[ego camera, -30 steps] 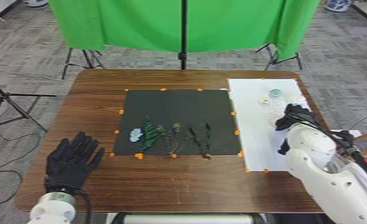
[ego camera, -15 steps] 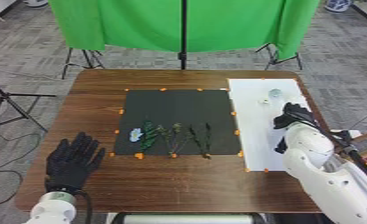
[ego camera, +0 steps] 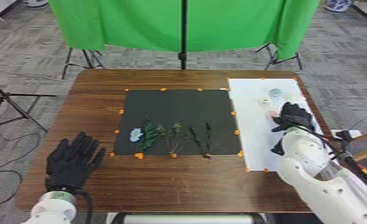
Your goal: Arrange flowers
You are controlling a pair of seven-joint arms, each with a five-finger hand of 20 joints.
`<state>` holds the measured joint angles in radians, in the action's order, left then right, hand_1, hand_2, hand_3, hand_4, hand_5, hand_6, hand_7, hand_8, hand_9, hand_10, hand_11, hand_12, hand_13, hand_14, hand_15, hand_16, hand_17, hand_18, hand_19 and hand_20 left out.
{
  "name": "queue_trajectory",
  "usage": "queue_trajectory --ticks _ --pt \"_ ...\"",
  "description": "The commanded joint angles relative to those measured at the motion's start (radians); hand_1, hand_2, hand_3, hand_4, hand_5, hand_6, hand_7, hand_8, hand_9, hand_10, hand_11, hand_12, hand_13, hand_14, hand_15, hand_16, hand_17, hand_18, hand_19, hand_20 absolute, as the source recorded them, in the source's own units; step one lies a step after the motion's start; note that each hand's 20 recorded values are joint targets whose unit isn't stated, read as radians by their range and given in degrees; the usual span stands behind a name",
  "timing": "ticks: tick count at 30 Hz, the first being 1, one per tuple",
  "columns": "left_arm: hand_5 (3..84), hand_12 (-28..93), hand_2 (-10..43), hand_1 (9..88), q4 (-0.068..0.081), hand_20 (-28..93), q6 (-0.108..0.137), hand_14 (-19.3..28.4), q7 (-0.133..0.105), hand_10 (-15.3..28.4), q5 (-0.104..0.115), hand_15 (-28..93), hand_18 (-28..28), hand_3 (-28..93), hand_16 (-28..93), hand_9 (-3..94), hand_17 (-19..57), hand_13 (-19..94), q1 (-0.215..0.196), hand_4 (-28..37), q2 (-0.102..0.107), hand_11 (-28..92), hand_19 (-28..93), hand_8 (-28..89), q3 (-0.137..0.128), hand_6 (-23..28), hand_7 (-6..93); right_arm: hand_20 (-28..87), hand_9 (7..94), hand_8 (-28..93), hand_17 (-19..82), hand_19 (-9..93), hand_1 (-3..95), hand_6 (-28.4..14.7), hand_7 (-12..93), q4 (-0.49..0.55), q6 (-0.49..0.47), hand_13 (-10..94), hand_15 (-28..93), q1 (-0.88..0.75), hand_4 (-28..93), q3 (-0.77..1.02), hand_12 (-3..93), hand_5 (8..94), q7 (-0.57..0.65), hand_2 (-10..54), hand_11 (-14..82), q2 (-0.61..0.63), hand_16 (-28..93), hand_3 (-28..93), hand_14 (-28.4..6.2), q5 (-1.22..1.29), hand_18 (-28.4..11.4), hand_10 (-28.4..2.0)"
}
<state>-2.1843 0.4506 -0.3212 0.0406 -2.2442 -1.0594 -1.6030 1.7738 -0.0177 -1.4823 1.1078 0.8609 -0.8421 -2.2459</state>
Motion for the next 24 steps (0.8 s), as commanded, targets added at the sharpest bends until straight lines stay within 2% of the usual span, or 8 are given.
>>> queue_trajectory --ticks 1,8,13,16,18,19,22,24 --pt "45.9 12 13.6 32.9 0.036 19 0.033 15.1 0.016 14.8 0.018 55 15.3 74 -7 41.1 -3.4 34 -0.032 -28.3 -0.019 34 44 -13 0.018 7.7 26.0 36 76.9 19 33 83 61.0 -3.6 25 0.078 0.082 64 55 -0.056 -28 0.009 26.7 73.0 -0.025 6.7 30.4 0.035 28 54 -13.4 -0.044 -23.4 -15.4" --pt "45.9 12 13.7 32.8 0.039 19 0.033 14.9 0.015 14.8 0.017 54 15.2 74 -7 41.1 -3.3 34 -0.026 -28.3 -0.014 34 44 -13 0.016 7.7 25.9 36 77.1 19 33 83 60.6 -3.9 24 0.163 0.143 64 55 -0.034 -28 -0.012 26.4 73.6 -0.068 6.2 30.1 0.057 28 56 -13.4 -0.081 -23.3 -15.4" --pt "45.8 12 13.7 32.7 0.038 19 0.033 14.9 0.016 14.8 0.015 54 15.2 74 -7 40.9 -3.3 34 -0.033 -28.3 -0.013 34 44 -13 0.012 7.7 25.8 36 77.2 19 33 83 60.5 -4.0 24 0.177 0.139 64 54 0.053 -28 -0.090 26.3 73.8 -0.102 6.0 29.9 0.049 28 56 -13.5 -0.133 -23.4 -15.4" --pt "45.8 12 13.7 32.8 0.040 19 0.026 14.8 0.020 14.7 0.013 54 15.2 74 -7 40.9 -3.3 34 -0.026 -28.3 -0.013 34 44 -13 0.015 7.6 25.8 35 76.8 18 34 83 56.2 -4.2 24 0.181 0.009 63 54 0.071 -28 -0.087 26.1 74.1 -0.095 4.7 29.0 0.043 28 64 -14.1 -0.122 -24.3 -16.0" --pt "45.7 12 13.7 32.7 0.040 19 0.028 14.7 0.018 14.7 0.011 54 15.2 74 -7 40.8 -3.3 34 -0.029 -28.3 -0.013 35 44 -13 0.014 7.6 25.9 33 72.8 15 32 82 54.4 -5.5 24 0.179 -0.046 60 54 0.053 -28 -0.067 28.8 69.2 -0.107 -1.4 25.3 0.050 27 68 -15.3 -0.113 -25.1 -17.0" --pt "45.8 12 13.7 32.7 0.039 19 0.030 14.7 0.015 14.7 0.014 55 15.1 74 -7 40.8 -3.3 34 -0.030 -28.3 -0.013 35 44 -13 0.014 7.6 25.9 33 69.8 13 31 82 53.5 -6.2 23 0.177 -0.053 57 53 0.043 -28 -0.059 26.9 66.0 -0.103 -3.7 24.1 0.055 27 70 -16.0 -0.107 -25.7 -18.0" --pt "45.7 12 13.7 32.8 0.037 19 0.032 14.7 0.008 14.8 0.018 55 15.1 74 -7 40.9 -3.3 34 -0.039 -28.3 -0.013 35 44 -13 0.009 7.6 26.1 31 59.2 -8 30 83 48.0 -7.0 18 0.177 -0.110 52 55 -0.005 -27 -0.007 20.2 57.8 -0.108 -7.9 19.4 0.066 22 77 -18.1 -0.089 -26.5 -20.5" --pt "45.7 12 13.7 32.7 0.038 19 0.033 14.7 0.003 14.7 0.024 54 15.1 74 -7 40.8 -3.3 34 -0.040 -28.3 -0.011 35 44 -13 0.008 7.6 26.0 31 56.6 -9 29 83 47.9 -7.1 17 0.173 -0.156 50 55 -0.034 -27 0.026 19.3 56.0 -0.110 -9.1 17.6 0.072 21 77 -18.5 -0.066 -26.7 -20.6"
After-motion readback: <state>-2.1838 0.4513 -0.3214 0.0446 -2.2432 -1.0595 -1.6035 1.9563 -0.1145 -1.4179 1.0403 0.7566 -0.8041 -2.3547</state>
